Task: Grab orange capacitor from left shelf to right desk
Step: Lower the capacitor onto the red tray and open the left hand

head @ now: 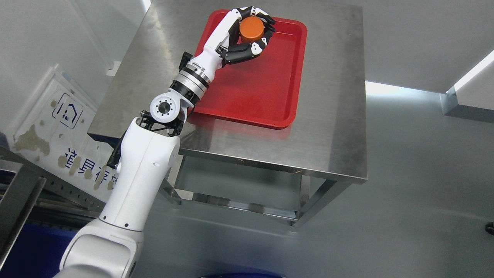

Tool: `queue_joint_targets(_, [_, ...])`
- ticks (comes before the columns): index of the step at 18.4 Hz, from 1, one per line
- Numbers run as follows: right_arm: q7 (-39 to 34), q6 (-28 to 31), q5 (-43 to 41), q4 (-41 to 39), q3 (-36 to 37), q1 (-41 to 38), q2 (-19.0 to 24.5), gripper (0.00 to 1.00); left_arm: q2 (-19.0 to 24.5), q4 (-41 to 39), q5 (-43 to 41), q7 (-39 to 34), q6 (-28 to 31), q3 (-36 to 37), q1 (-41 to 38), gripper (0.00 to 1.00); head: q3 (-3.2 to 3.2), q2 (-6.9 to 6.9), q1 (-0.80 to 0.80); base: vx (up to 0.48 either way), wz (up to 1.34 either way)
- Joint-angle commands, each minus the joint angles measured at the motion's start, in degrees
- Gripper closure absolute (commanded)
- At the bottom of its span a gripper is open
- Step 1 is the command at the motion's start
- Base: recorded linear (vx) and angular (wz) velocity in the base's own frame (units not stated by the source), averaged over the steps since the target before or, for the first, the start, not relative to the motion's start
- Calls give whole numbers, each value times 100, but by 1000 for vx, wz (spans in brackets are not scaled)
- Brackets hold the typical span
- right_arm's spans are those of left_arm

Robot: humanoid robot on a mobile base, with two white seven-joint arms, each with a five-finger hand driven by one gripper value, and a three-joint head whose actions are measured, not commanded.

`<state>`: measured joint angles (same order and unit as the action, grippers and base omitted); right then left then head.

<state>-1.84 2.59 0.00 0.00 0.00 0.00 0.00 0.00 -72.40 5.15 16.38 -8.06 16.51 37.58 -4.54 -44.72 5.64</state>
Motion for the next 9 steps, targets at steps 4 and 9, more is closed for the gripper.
queue_joint_targets(4, [-1,-4,0,-193,62,-8,-100,0,100,1263,-119,14,-12,71,153,89,0,0,0,0,0])
queue_joint_targets(9, [-1,-4,0,-193,62,-8,-100,0,100,1211,-111,14,-3,54,188,82,0,0,0,0,0])
